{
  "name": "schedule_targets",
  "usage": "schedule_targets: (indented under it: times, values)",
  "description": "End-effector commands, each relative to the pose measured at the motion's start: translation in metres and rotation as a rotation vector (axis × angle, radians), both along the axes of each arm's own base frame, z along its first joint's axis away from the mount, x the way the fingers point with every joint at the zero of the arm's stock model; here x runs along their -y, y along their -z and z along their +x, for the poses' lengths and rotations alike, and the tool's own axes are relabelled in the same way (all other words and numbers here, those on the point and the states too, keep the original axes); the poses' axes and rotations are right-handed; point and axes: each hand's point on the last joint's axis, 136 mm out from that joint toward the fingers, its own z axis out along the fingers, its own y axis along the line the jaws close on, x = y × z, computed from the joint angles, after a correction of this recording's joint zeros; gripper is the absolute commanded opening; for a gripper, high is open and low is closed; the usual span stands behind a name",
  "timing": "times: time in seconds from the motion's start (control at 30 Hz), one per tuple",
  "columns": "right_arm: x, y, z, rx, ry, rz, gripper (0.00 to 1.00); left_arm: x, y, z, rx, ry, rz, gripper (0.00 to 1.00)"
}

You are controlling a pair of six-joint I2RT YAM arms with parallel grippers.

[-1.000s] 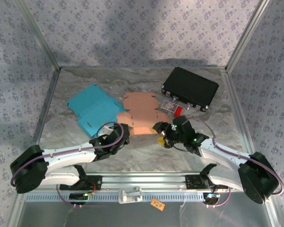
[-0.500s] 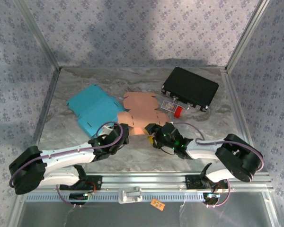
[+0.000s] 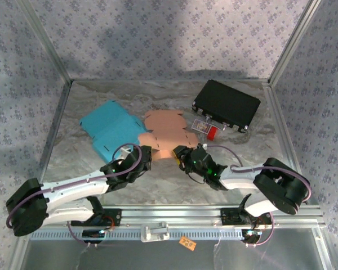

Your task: Fold the paper box

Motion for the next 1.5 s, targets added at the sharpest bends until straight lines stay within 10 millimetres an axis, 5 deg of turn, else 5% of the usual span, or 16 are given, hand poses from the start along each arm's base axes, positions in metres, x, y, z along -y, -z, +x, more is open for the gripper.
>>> schedule_targets:
  times: [0.0, 0.47, 0.77, 0.9, 1.1, 1.27, 1.47]
  values:
    - [0.001, -0.020, 0.012, 0.044, 0.040, 0.007, 0.37, -0.005, 0.001, -0.002, -0.106, -0.131, -0.211, 0.00]
    - [0.002, -0.052, 0.029, 0.050, 0.032, 0.038, 0.05, -0.006, -0.004, 0.001, -0.085, -0.131, -0.201, 0.00]
    - [-0.008, -0.111, 0.055, 0.132, -0.034, -0.004, 0.00, -0.007, -0.035, 0.007, -0.031, 0.030, -0.125, 0.68]
    - [0.002, -0.136, 0.069, 0.071, -0.042, -0.080, 0.00, -0.026, -0.065, -0.001, -0.008, 0.090, -0.013, 0.74]
    - [0.018, -0.215, 0.085, 0.124, -0.026, -0.149, 0.00, -0.076, -0.115, 0.000, 0.047, 0.124, 0.161, 0.72]
    - [0.042, -0.236, 0.065, 0.005, 0.047, -0.175, 0.00, -0.089, -0.134, 0.015, 0.059, 0.162, 0.227, 0.70]
    - [0.083, -0.204, -0.002, -0.356, 0.190, -0.207, 0.00, -0.076, -0.122, 0.026, -0.029, 0.267, 0.262, 0.69]
